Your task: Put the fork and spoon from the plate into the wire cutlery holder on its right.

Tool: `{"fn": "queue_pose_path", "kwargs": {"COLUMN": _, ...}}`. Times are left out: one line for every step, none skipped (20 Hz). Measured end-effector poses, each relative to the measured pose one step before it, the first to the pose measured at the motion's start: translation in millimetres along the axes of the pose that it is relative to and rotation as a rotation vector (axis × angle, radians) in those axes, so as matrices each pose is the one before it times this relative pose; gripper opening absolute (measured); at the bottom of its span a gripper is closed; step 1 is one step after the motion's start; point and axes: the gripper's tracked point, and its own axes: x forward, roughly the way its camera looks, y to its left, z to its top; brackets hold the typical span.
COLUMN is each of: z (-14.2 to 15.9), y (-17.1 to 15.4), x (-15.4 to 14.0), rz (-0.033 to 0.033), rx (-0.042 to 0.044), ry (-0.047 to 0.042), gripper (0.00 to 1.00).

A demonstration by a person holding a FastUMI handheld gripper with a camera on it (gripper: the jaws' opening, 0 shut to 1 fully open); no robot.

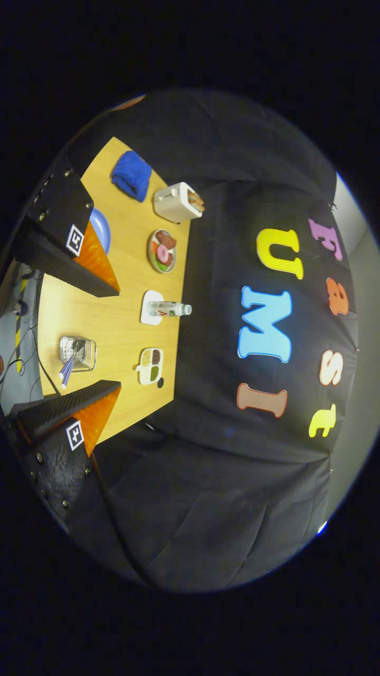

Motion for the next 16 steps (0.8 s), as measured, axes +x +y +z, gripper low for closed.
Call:
{"fn": "queue_pose_path", "kwargs": {"z": 9.48, "y": -0.01, "x": -4.48, "rz": -0.00073, "rx": 0.01665, "ry": -0.04168, "gripper": 0.97}}
{"fn": "queue_pose_path", "kwargs": {"z": 5.9, "y": 0.38, "x": -2.07, "rz": -0.00168, "rx": 0.01256, "ry": -0.02767, "gripper": 0.97}}
{"fn": "queue_pose_path", "kwargs": {"z": 4.33, "y": 1.79, "x": 0.37, "rz": -0.00112, "rx": 0.0188, "ry": -0.0298, "gripper": 0.97}}
{"fn": "queue_pose_path", "kwargs": {"z": 6.58, "y": 2.07, "x": 1.85, "rz": -0.00187, "rx": 0.02545, "ry": -0.02907, "gripper": 0.97}}
{"fn": "queue_pose_path", "kwargs": {"z": 8.62, "y": 3.89, "x": 1.47, "rz": 0.00637, "rx": 0.02166, "ry": -0.03277, "gripper": 0.97}}
{"fn": "queue_pose_path", "kwargs": {"z": 6.63, "y": 3.79, "x": 1.11, "rz": 0.00087, "rx": 0.01646, "ry": -0.03688, "gripper": 0.97}}
{"fn": "queue_pose_path", "kwargs": {"z": 6.61, "y": 4.0, "x": 2.45, "rz": -0.00608, "rx": 0.00562, "ry": -0.03868, "gripper": 0.97}}
{"fn": "queue_pose_path", "kwargs": {"z": 2.54, "y": 4.96, "x": 3.09, "rz": -0.00232, "rx": -0.00582, "ry": -0.0234, "gripper": 0.97}}
{"fn": "queue_pose_path", "kwargs": {"z": -3.21, "y": 8.58, "x": 0.96, "rz": 0.00377, "rx": -0.00638, "ry": -0.01141, "gripper": 0.97}}
{"fn": "queue_pose_path", "kwargs": {"z": -1.25, "y": 6.77, "x": 0.77, "rz": -0.00286, "rx": -0.01286, "ry": -0.00785, "gripper": 0.97}}
{"fn": "queue_pose_path", "kwargs": {"z": -0.64, "y": 1.75, "x": 3.33, "rz": -0.00718, "rx": -0.02518, "ry": -0.01777, "gripper": 0.97}}
{"fn": "queue_pose_path", "kwargs": {"z": -4.35, "y": 6.36, "x": 1.01, "rz": 0.01367, "rx": -0.02318, "ry": 0.01556, "gripper": 0.95}}
{"fn": "queue_pose_path", "kwargs": {"z": -9.56, "y": 8.37, "x": 0.51, "rz": 0.00811, "rx": -0.01097, "ry": 0.01391, "gripper": 0.96}}
{"fn": "queue_pose_path", "kwargs": {"z": -0.99, "y": 6.86, "x": 0.79, "rz": -0.00533, "rx": 0.00574, "ry": -0.02133, "gripper": 0.97}}
{"fn": "queue_pose_path", "kwargs": {"z": 1.39, "y": 5.56, "x": 3.68, "rz": 0.00672, "rx": 0.01021, "ry": -0.03933, "gripper": 0.97}}
{"fn": "queue_pose_path", "kwargs": {"z": 3.8, "y": 7.63, "x": 0.0, "rz": 0.00449, "rx": 0.01957, "ry": -0.04445, "gripper": 0.97}}
